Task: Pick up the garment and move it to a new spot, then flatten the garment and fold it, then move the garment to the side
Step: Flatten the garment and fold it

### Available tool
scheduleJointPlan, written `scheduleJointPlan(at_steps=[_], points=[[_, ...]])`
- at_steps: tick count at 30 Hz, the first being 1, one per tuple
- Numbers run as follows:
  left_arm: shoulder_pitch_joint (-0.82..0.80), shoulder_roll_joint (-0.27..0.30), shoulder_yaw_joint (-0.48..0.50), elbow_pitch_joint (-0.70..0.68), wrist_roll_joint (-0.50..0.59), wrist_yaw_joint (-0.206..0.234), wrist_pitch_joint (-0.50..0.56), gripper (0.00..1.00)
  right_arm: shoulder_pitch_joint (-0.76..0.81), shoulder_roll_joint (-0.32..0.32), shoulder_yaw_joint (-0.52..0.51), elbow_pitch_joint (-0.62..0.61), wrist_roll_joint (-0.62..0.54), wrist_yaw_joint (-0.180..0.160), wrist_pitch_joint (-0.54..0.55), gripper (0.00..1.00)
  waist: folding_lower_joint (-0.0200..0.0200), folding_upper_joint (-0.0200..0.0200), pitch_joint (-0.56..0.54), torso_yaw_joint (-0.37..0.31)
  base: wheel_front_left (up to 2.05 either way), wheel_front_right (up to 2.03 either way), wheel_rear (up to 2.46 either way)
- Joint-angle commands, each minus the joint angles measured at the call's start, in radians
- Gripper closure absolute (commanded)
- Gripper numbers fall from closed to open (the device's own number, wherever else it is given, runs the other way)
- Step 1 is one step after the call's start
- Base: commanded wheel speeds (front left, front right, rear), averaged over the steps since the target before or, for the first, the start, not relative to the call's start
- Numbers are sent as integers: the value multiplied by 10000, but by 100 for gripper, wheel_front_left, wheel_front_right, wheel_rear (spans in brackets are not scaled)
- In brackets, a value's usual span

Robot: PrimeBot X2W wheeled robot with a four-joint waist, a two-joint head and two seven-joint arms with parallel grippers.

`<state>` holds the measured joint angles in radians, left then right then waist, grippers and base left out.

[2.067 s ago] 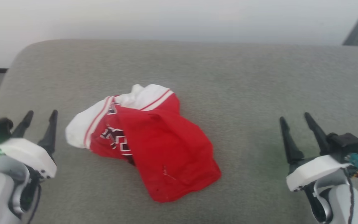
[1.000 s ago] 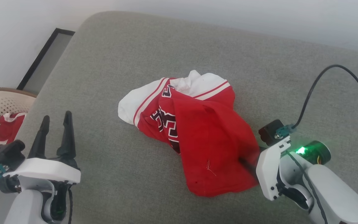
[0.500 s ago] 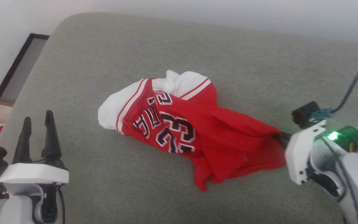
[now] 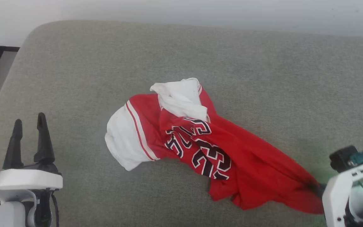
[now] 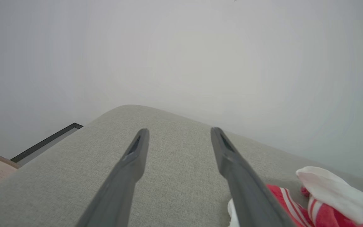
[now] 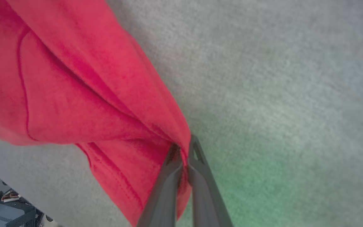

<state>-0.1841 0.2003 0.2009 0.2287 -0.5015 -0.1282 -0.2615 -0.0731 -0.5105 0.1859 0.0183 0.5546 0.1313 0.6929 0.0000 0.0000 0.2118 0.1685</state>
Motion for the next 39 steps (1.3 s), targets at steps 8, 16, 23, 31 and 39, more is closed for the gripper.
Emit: scheduleJointPlan(at_steps=[8,16,23,31,39], points=[[172,61,71,-93,11,-25,-47,0,1333,723,-635,226,-378,-11,262,100,0,0,40,-163,0,0,0],[195,98,-77,-96,126,-24,-47,0,922,1307,-613,1037,-614,-18,-240,0,0,0,-38,-137,0,0,0],[264,70,-85,-228,203,-25,-47,0,656,1179,-1091,10,-702,-22,-477,0,0,0,-39,-18,0,0,0],[210,317,-878,-181,-97,-25,-45,0,84,1248,-1218,-1497,-746,-7,-848,0,0,0,41,238,0,0,0],[-226,226,-1368,125,-2,-25,-47,0,-941,1081,-871,-1573,-735,-7,-772,0,0,0,126,715,0,0,0]])
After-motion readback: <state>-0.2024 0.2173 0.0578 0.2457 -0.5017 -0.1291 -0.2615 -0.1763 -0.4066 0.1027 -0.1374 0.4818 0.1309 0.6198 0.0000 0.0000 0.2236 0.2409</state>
